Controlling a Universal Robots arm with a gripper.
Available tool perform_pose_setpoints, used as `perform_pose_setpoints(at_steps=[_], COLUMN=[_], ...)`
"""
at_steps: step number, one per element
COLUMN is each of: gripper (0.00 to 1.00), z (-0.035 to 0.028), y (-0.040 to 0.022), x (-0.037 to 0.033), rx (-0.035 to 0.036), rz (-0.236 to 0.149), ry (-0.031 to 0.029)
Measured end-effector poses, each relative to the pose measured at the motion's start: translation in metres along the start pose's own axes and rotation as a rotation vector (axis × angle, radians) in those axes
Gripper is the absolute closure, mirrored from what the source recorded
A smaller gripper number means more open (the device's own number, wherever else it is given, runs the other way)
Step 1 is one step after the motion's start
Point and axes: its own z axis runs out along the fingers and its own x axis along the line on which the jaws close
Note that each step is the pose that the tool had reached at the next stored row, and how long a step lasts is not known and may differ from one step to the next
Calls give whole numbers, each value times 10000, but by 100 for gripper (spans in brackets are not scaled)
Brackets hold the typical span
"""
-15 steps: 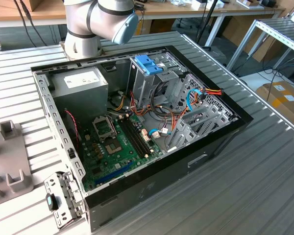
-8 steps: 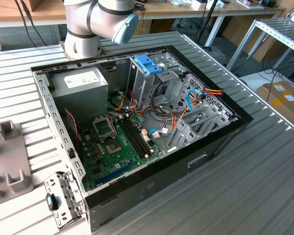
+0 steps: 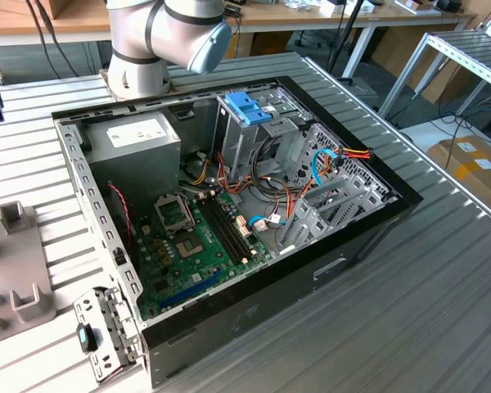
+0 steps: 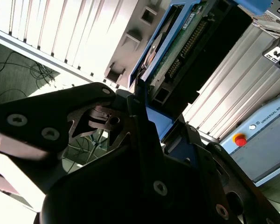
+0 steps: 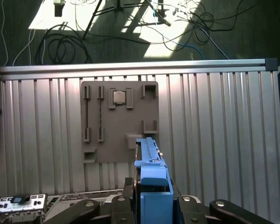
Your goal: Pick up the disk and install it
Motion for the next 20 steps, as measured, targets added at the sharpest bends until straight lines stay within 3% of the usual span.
perform_pose_setpoints(at_steps=[20], gripper=[63], z=[7], y=[-177], x=[-10], rx=[0], rz=[0], ry=[0])
